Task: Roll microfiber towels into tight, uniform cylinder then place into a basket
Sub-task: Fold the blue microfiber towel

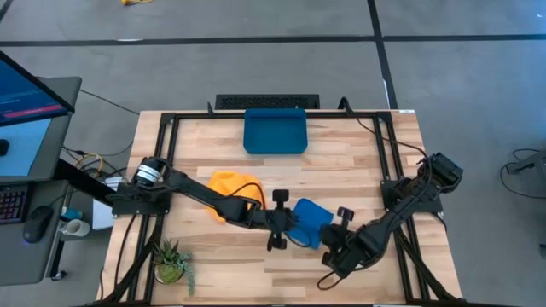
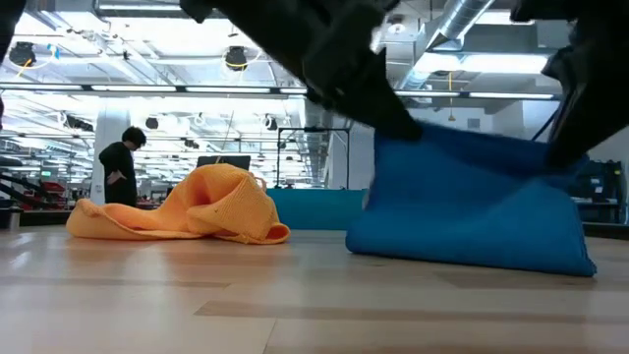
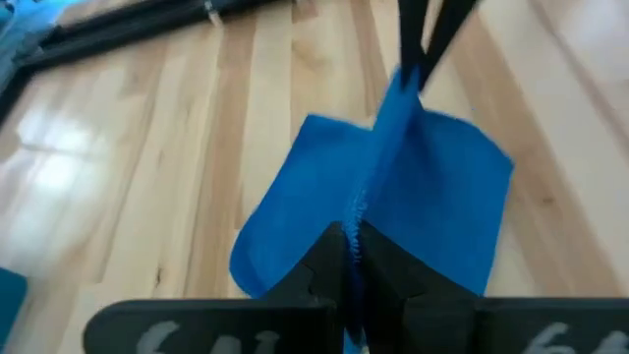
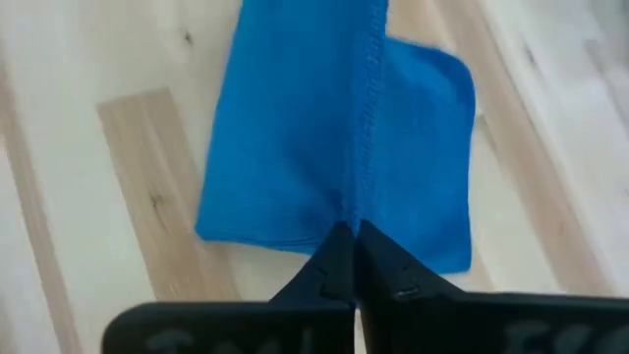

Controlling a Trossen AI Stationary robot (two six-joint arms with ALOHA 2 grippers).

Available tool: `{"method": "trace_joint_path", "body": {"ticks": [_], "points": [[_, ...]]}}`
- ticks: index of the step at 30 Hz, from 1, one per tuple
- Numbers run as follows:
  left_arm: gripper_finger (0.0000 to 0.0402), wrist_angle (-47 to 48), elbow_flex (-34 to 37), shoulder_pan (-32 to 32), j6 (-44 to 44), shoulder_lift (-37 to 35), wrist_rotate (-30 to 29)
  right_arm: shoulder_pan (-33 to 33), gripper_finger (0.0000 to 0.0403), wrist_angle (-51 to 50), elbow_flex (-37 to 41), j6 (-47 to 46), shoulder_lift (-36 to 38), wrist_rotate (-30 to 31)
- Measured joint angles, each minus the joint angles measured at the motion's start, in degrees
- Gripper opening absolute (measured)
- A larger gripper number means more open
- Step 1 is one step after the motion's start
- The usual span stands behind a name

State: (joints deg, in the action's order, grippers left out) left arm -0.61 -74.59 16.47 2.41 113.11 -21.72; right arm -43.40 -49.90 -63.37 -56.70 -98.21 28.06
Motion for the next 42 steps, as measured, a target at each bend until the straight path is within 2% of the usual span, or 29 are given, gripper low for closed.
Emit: {"method": "trace_joint_path", "body": {"ticks": [7, 24, 31, 36, 42], "points": [[0.0004, -0.76, -1.56, -1.97, 0.84, 4.09, 0.33, 1.40, 0.0011, 0.06, 2.02, -2.08, 0.01, -3.39], [0.0006, 0.80, -2.23, -4.21, -1.07, 4.19, -0.01, 7.16, 0.0017, 2.77, 6.13, -1.91, 0.00, -3.95], [0.0055, 2.13, -2.14, -4.34, -0.27, 4.19, -1.16, 7.28, 0.0009, 1.70, 6.36, -1.87, -0.09, -6.97], [0.0092, 3.10, -2.14, -4.24, -0.26, 4.19, -2.42, 7.75, 0.0022, 1.60, 6.34, -1.40, -0.09, -6.64], [0.0103, 4.92, -2.14, -4.07, -0.81, 4.19, -0.35, 9.09, 0.0033, 1.53, 6.32, 0.16, -0.09, -6.13]]}}
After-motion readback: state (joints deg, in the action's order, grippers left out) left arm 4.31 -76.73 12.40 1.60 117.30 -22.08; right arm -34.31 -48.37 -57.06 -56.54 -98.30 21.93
